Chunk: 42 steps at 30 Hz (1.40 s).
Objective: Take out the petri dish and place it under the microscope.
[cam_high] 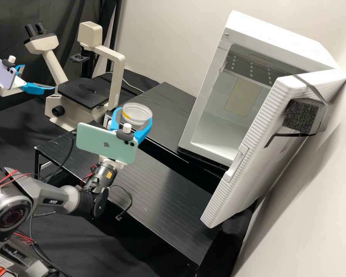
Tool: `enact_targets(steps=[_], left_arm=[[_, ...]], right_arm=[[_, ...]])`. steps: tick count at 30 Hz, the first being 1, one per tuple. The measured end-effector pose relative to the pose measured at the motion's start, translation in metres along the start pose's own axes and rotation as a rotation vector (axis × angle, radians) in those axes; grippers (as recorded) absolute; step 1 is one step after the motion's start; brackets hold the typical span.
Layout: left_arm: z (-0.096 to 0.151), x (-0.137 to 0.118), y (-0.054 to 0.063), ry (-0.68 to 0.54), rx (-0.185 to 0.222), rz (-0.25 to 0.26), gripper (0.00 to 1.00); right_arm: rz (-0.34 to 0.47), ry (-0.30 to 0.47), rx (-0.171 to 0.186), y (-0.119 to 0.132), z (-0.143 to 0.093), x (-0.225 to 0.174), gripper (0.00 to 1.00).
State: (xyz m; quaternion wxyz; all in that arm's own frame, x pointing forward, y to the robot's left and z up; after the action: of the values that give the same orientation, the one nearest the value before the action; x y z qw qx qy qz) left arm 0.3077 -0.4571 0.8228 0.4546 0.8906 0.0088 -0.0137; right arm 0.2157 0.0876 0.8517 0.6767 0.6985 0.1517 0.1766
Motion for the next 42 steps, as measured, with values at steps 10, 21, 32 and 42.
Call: enact_targets(steps=[10, 21, 32, 42], left_arm=[[0.000, 0.000, 0.000, 0.000, 0.000, 0.000, 1.00], [0.000, 0.000, 0.000, 0.000, 0.000, 0.000, 1.00], [0.000, 0.000, 0.000, 0.000, 0.000, 0.000, 1.00], [0.000, 0.000, 0.000, 0.000, 0.000, 0.000, 1.00]], right_arm=[[-0.129, 0.057, 0.084, -0.046, -0.027, 0.044, 0.00], [-0.244, 0.003, 0.069, -0.092, -0.035, 0.092, 0.00], [-0.318, 0.008, 0.051, -0.126, -0.056, 0.134, 0.00], [-0.397, -0.050, 0.042, -0.154, -0.050, 0.175, 0.00]])
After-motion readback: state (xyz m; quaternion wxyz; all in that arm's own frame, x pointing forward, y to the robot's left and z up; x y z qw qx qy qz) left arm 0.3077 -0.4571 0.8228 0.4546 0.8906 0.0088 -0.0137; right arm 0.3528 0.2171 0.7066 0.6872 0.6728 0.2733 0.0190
